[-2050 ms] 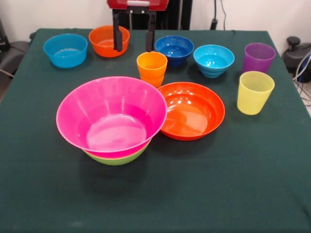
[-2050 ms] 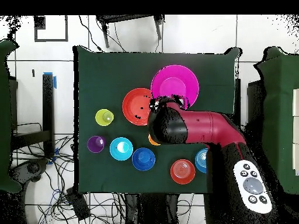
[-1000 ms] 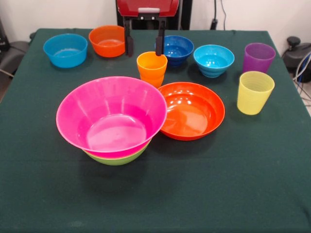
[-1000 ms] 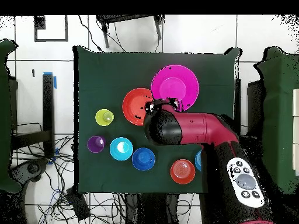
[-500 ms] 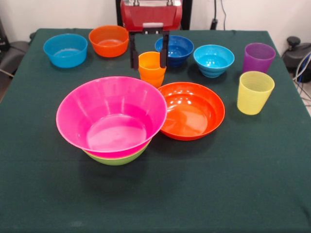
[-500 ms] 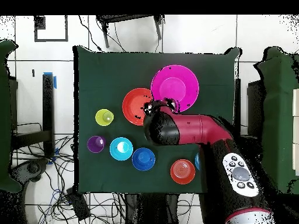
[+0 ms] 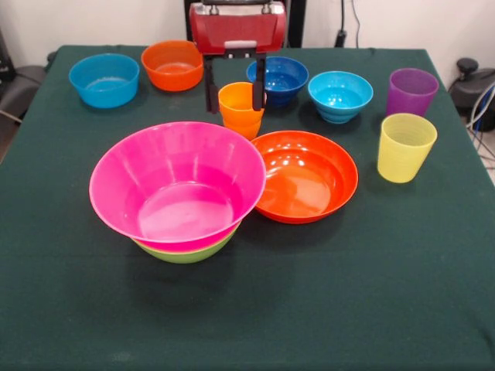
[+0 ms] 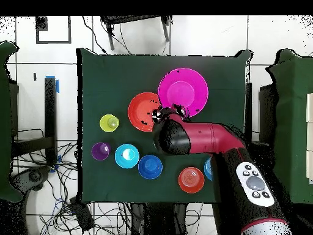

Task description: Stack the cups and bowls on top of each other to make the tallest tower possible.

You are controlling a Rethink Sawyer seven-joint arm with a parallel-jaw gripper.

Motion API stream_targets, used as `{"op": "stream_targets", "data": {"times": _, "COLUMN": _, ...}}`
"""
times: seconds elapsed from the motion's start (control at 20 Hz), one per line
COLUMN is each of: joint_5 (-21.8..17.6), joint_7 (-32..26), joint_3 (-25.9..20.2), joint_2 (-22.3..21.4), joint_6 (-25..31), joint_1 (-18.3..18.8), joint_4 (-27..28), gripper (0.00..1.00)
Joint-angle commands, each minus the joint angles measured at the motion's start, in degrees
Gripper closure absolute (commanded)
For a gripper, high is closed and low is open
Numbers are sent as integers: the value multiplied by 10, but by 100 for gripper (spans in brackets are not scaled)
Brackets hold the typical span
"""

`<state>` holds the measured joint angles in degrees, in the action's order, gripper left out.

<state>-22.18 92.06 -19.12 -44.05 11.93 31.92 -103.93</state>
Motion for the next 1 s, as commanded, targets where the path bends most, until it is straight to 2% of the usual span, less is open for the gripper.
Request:
{"op": "stream_targets", "data": {"times": 0.05, "joint_5": -19, "joint_7": 12, "joint_3": -35, "joint_2": -31, "joint_6": 37, "joint_1": 3, "joint_4": -52, "gripper": 0}}
{"op": "stream_targets", "data": {"times": 0.4, "joint_5": -7, "joint_7": 6, "joint_3": -42, "joint_2": -55, "joint_6": 59, "joint_1": 12, "joint_4": -67, "gripper": 0}}
{"op": "stream_targets", "data": {"times": 0.55, "joint_5": -6, "joint_7": 2, "joint_3": -39, "joint_2": -51, "joint_6": 73, "joint_1": 8, "joint_4": -59, "gripper": 0}}
{"op": "stream_targets", "data": {"times": 0.65, "joint_5": -17, "joint_7": 4, "joint_3": -32, "joint_2": -31, "joint_6": 61, "joint_1": 3, "joint_4": -46, "gripper": 0}}
{"op": "stream_targets", "data": {"times": 0.75, "joint_5": -33, "joint_7": 0, "joint_3": -21, "joint_2": 9, "joint_6": 47, "joint_1": 0, "joint_4": -25, "gripper": 0}}
{"op": "stream_targets", "data": {"times": 0.9, "joint_5": -62, "joint_7": -5, "joint_3": -25, "joint_2": 68, "joint_6": -12, "joint_1": 23, "joint_4": -14, "gripper": 0}}
{"op": "stream_targets", "data": {"times": 1.0, "joint_5": -69, "joint_7": -3, "joint_3": -35, "joint_2": 85, "joint_6": -42, "joint_1": 46, "joint_4": -24, "gripper": 0}}
